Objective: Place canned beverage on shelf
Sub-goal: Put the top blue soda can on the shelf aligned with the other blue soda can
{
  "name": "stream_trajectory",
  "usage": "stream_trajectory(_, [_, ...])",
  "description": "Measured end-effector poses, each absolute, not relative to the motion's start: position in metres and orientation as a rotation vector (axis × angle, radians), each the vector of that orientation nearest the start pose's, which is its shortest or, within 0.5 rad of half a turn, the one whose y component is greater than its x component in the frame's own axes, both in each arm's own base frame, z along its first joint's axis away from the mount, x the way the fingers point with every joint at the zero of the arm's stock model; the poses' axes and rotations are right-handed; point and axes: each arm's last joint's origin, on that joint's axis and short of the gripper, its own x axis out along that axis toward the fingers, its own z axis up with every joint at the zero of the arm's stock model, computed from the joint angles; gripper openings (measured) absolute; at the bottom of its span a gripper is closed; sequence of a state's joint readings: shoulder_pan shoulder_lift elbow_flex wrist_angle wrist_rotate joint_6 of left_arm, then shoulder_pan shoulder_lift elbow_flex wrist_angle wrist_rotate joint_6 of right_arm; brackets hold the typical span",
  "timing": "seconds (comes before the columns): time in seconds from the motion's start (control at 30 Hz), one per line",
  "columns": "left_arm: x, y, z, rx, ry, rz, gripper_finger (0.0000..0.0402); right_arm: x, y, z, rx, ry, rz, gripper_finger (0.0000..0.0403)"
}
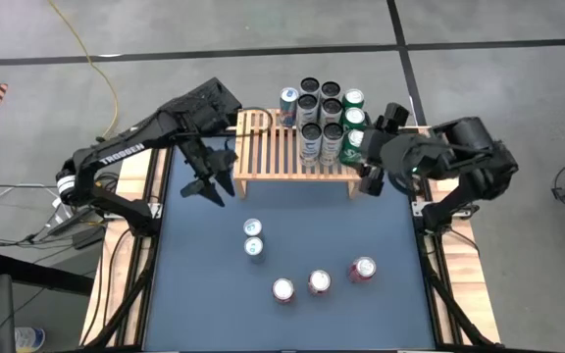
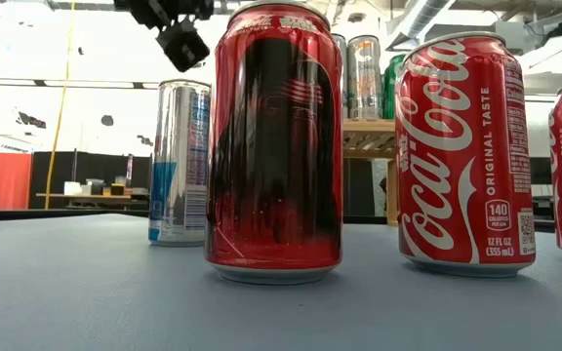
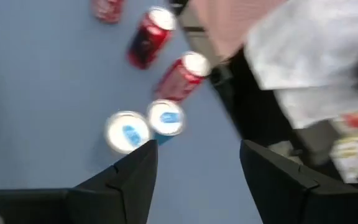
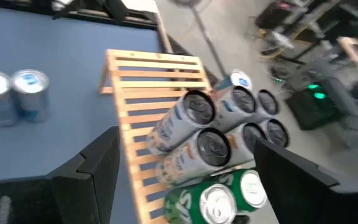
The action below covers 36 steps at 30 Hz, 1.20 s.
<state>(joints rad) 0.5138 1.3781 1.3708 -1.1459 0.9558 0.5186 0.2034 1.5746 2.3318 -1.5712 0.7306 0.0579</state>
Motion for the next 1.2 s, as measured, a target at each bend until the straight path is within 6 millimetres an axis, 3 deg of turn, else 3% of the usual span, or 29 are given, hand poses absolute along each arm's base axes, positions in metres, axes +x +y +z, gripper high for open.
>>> stream_trajectory(0.27, [0.220, 0.093, 0.274, -0.461, 0.839, -0.617, 0.0189, 0.203, 0.012, 0.522, -0.280, 0.709, -0.441, 0.0314])
stream_trajectory(0.43, [0.210, 0.080, 0.252, -0.408, 0.818, -0.611, 0.0165, 0.207, 0.009, 0.526, -0.240, 0.666, -0.434, 0.0314])
stream_trajectory(0.7, [0.194, 0.074, 0.251, -0.316, 0.721, -0.544, 0.0159, 0.224, -0.008, 0.526, -0.195, 0.624, -0.515, 0.0314])
stream_trajectory(0.8, [0.187, 0.069, 0.258, -0.159, 0.649, -0.524, 0.0157, 0.228, -0.014, 0.528, -0.168, 0.592, -0.511, 0.0314])
stream_trajectory(1.0, [0.180, 0.068, 0.276, 0.068, 0.415, -0.322, 0.0139, 0.232, -0.020, 0.535, -0.103, 0.512, -0.465, 0.0314])
stream_trajectory(1.2, [0.181, 0.067, 0.255, 0.079, 0.233, -0.318, 0.0137, 0.232, -0.018, 0.534, -0.076, 0.515, -0.463, 0.0314])
